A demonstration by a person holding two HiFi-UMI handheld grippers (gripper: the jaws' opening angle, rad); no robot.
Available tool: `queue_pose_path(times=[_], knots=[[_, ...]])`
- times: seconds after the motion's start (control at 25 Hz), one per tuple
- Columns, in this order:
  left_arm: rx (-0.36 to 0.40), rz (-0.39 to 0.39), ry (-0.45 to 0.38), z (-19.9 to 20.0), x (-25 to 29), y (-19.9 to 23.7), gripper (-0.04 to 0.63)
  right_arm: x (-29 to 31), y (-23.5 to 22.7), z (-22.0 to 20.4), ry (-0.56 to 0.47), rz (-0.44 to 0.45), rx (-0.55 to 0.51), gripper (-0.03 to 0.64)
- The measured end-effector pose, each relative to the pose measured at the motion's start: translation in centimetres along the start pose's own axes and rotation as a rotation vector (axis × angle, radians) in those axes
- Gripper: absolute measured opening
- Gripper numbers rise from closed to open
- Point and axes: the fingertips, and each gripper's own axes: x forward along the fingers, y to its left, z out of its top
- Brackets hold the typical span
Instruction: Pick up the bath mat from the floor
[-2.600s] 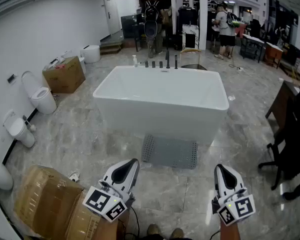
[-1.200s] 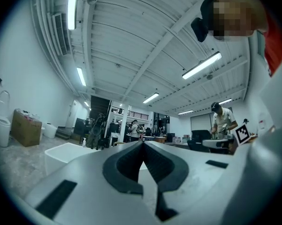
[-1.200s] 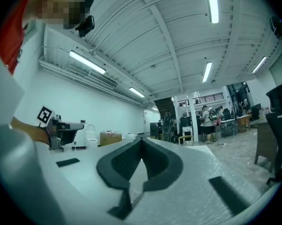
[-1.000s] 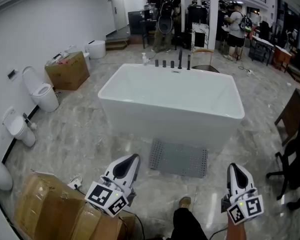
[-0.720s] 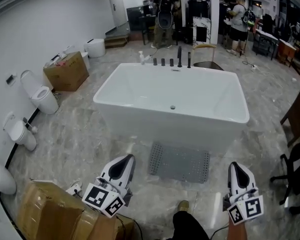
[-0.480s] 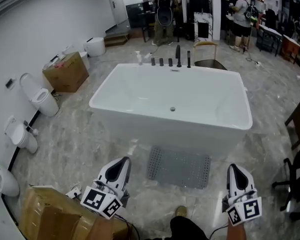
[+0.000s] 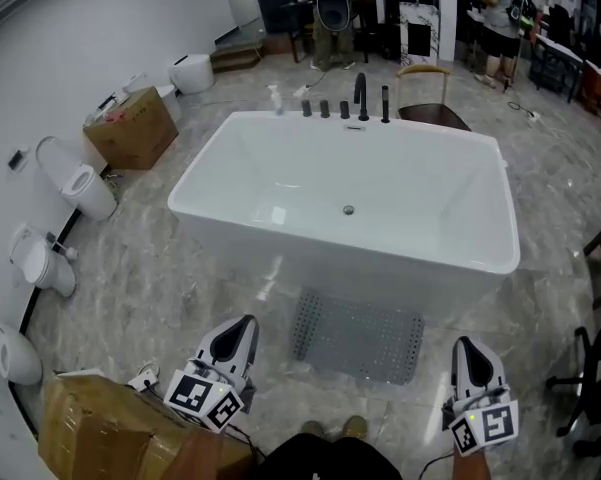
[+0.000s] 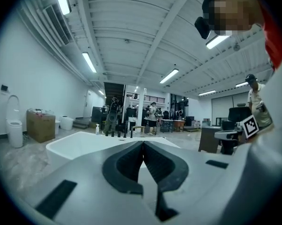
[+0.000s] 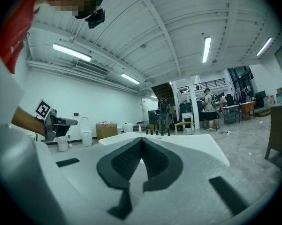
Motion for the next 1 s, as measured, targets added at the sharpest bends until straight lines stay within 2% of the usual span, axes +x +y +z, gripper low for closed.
queue_pose_path(times=[0.28,0.56,0.92,1.0], knots=[[-0.028,-0.001,0.103,-6.4,5.4,2.9,0.011,3.1,-2.4,-5.6,0.087,-0.049,0.03,0.003],[-0.041,-0.023,0.203,-15.0,9.7,5.3,0.012,6.2,-4.7,-12.7,0.162,-0.113,0.053,0.005],[-0.052,-0.015,0.356,-29.7,15.5,9.8,0.014,10.1,-7.9,-27.6,0.287,-0.162,0.145,0.006],[-0.061,-0.022,0.396,-33.7,16.7,10.6,0.033,10.8,-8.6,-31.8,0.32,-0.167,0.169,0.037]])
